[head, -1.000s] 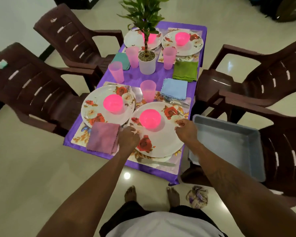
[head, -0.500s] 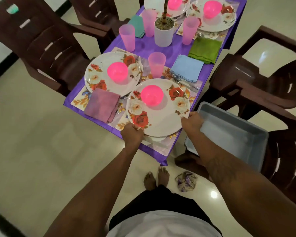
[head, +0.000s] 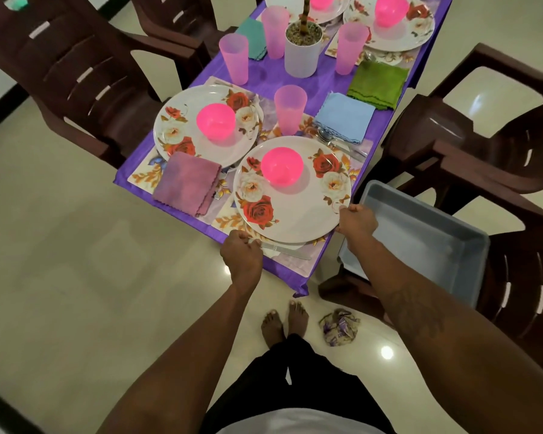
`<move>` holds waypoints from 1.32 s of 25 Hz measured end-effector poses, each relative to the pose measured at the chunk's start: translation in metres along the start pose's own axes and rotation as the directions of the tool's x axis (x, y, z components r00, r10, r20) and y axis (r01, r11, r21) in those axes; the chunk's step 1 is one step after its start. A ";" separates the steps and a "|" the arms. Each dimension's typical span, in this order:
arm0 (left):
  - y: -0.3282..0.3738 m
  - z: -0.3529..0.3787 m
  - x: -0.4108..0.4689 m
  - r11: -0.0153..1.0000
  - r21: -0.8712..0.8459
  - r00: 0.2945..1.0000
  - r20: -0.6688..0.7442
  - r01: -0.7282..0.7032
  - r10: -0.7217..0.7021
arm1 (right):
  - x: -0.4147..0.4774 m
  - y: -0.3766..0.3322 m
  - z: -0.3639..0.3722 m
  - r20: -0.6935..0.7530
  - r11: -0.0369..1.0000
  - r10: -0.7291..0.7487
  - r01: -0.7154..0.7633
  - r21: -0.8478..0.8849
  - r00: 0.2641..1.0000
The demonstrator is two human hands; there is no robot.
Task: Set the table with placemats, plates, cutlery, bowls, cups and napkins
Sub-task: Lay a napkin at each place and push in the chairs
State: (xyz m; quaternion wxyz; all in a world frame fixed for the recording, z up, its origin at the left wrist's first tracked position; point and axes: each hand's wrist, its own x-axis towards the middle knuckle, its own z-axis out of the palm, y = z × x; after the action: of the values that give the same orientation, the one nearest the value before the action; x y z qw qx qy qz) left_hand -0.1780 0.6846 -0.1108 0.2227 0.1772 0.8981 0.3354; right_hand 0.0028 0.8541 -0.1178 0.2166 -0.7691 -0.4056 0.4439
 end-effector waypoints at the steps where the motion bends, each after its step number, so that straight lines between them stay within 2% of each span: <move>1: 0.002 0.001 -0.002 0.999 -0.012 0.999 -0.012 0.030 -0.030 | -0.002 0.004 0.001 -0.010 0.998 0.041 -0.041 0.042 0.999; 4: 0.007 0.005 -0.010 0.990 -0.052 0.990 -0.036 0.134 -0.135 | -0.009 0.011 0.001 0.001 0.989 0.100 -0.100 0.110 0.995; 8: 0.014 0.009 -0.022 0.967 -0.102 0.970 -0.045 0.234 -0.240 | -0.020 0.015 0.000 0.054 0.993 0.076 -0.081 0.087 0.996; 13: 0.025 0.015 -0.051 0.932 -0.142 0.940 -0.028 0.333 -0.340 | -0.038 0.026 0.002 0.038 0.998 0.062 -0.062 0.006 0.997; 17: 0.030 0.030 -0.086 0.883 -0.193 0.898 -0.027 0.427 -0.440 | -0.063 0.046 0.003 0.104 0.994 0.100 -0.094 -0.061 0.989; 20: 0.039 0.042 -0.108 0.813 -0.282 0.850 0.017 0.509 -0.526 | -0.068 0.077 0.012 0.140 0.980 0.179 -0.164 -0.111 0.974; 22: 0.048 0.046 -0.114 0.733 -0.347 0.795 0.065 0.585 -0.603 | -0.055 0.103 0.029 0.129 0.979 0.170 -0.152 -0.135 0.977; 24: 0.052 0.048 -0.118 0.674 -0.353 0.742 0.096 0.649 -0.663 | -0.066 0.094 0.027 0.111 0.971 0.144 -0.119 -0.209 0.983; 30: 0.056 0.048 -0.122 0.674 -0.294 0.723 0.101 0.678 -0.683 | -0.059 0.103 0.035 0.116 0.964 0.148 -0.117 -0.239 0.982; 33: 0.059 0.046 -0.119 0.650 -0.288 0.700 0.124 0.703 -0.703 | -0.085 0.077 0.013 0.115 0.965 0.159 -0.130 -0.227 0.981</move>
State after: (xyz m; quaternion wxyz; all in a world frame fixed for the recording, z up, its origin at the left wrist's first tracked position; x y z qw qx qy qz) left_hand -0.0441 0.6950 -0.0678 0.3606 -0.2219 0.8308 0.3611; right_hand 0.0009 0.7395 -0.1350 0.0707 -0.7848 -0.4081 0.4611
